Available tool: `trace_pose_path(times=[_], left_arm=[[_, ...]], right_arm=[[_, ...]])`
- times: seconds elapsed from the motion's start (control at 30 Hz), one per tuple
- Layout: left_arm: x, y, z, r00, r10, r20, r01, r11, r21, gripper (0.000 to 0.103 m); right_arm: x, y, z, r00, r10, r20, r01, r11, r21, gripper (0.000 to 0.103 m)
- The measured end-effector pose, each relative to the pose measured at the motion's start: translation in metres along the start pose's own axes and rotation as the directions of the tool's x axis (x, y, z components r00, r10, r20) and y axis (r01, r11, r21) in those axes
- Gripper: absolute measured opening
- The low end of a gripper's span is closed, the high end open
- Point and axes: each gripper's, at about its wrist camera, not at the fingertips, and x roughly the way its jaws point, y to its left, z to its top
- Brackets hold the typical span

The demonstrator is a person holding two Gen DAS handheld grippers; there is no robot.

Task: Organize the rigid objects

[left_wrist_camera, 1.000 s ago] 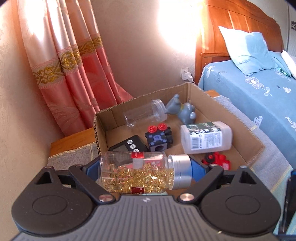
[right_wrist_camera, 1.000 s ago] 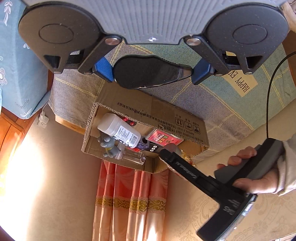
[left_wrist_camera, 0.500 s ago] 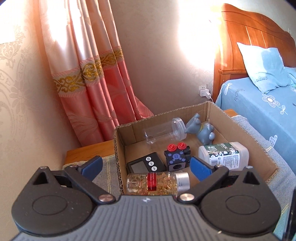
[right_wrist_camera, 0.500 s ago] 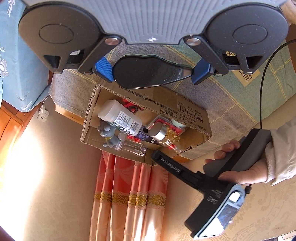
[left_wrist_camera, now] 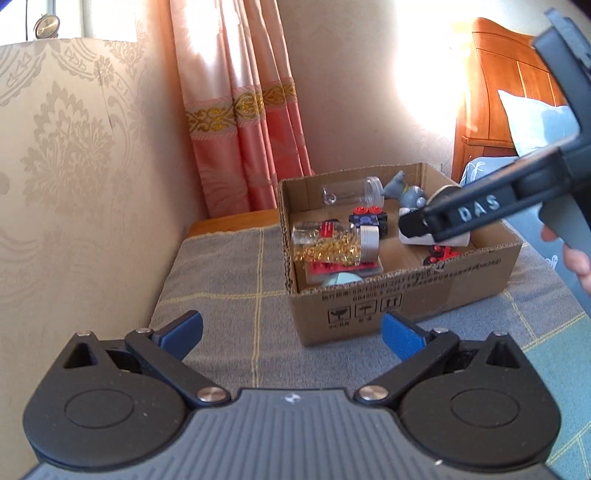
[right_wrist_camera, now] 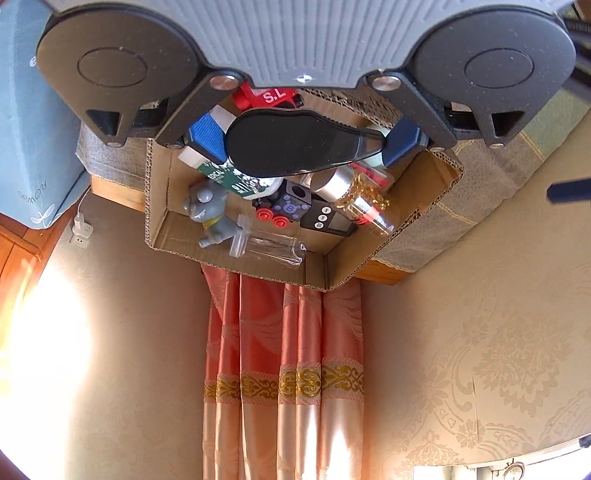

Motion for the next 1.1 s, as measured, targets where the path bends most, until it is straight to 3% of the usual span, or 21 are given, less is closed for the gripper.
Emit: trace_pose_path(times=[0.13,0.23,0.33,0.47,0.73,0.9,1.1], left_arm=[[-0.006,0.009,-0.004,1.000,-0.014,-0.013,0.013,0.999,-0.049,0.102],[-0.010,0.012,-0.005,1.000,0.001,-0.008,-0.001,0.998,-0.064,0.102],[-0.014,0.014,-0.002,1.000,0.013,0.000,-0.013,0.997,-0.073,0.102],[-0.016,0.014,0.000,0.999,0.040,-0.012,-0.040,0.996,-0.081,0.102],[-0.020,0.010,0.004,0.993,0.076,-0.085,-0.086,0.989,-0.120,0.102],[-0.030,-0.001,0.006,0.994,0.067,-0.084,-0.075,0.993,-0.097,0.102],[-0.038,-0.011,0.011,0.994,0.070,-0.081,-0.076,0.994,-0.081,0.102]], right_arm=[[0.012,0.008,0.009,1.000,0.005,-0.018,-0.005,1.000,0.010,0.094],[0.013,0.011,0.009,1.000,-0.009,-0.005,0.009,1.000,0.020,0.103],[0.010,0.009,0.006,1.000,0.000,-0.027,0.001,0.999,0.049,0.103],[-0.004,0.011,-0.002,0.995,-0.075,-0.063,0.079,0.995,0.063,0.103],[-0.048,0.020,-0.035,0.966,-0.209,-0.149,0.225,0.969,0.099,0.103],[-0.064,0.025,-0.055,0.955,-0.240,-0.173,0.262,0.958,0.117,0.103],[-0.081,0.021,-0.064,0.956,-0.249,-0.153,0.272,0.950,0.152,0.103]])
